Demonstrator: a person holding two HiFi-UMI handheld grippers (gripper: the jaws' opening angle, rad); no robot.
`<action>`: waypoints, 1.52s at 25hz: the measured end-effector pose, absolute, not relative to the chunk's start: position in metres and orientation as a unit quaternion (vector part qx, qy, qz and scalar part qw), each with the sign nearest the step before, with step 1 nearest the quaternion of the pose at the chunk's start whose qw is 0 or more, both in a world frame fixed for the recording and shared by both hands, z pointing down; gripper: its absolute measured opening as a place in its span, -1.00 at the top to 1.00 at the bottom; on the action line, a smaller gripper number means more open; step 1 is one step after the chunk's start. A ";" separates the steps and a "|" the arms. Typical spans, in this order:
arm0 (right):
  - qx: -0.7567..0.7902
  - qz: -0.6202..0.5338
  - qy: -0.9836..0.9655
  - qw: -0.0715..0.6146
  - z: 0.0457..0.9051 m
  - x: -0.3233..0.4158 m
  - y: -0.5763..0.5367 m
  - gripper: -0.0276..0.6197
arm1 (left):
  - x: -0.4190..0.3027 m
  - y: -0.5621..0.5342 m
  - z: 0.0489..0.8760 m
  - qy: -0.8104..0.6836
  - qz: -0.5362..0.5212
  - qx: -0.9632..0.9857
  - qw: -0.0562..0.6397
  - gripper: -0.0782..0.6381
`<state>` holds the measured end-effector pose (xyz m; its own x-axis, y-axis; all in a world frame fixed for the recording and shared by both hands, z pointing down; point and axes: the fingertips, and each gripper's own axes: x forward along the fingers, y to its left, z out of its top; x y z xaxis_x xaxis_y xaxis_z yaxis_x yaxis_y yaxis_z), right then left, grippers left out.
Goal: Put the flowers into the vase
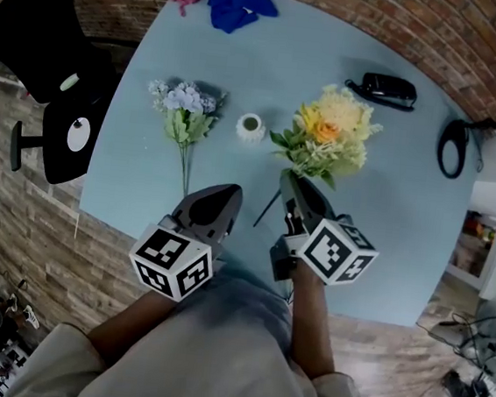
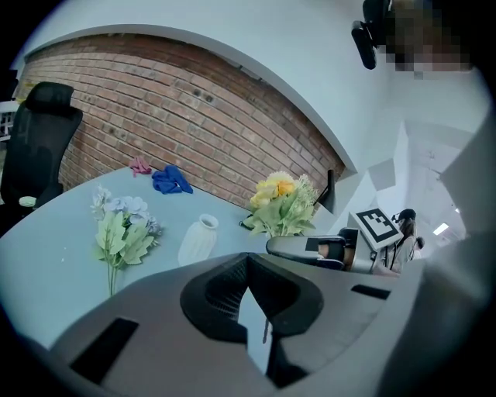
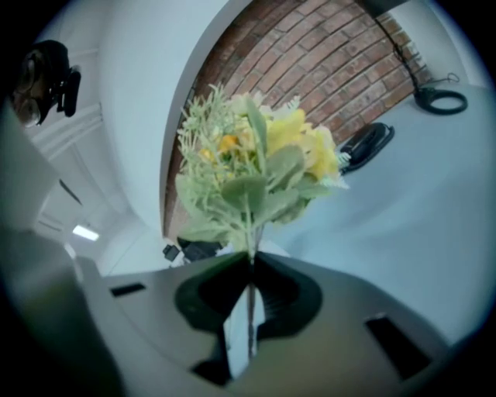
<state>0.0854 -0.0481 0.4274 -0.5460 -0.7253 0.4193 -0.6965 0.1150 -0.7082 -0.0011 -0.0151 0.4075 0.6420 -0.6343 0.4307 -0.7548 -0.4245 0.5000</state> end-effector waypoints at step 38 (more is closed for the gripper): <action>-0.434 -0.306 0.846 0.050 0.315 0.031 -0.147 0.77 | -0.030 -0.025 0.408 -0.418 0.086 0.832 0.353 0.73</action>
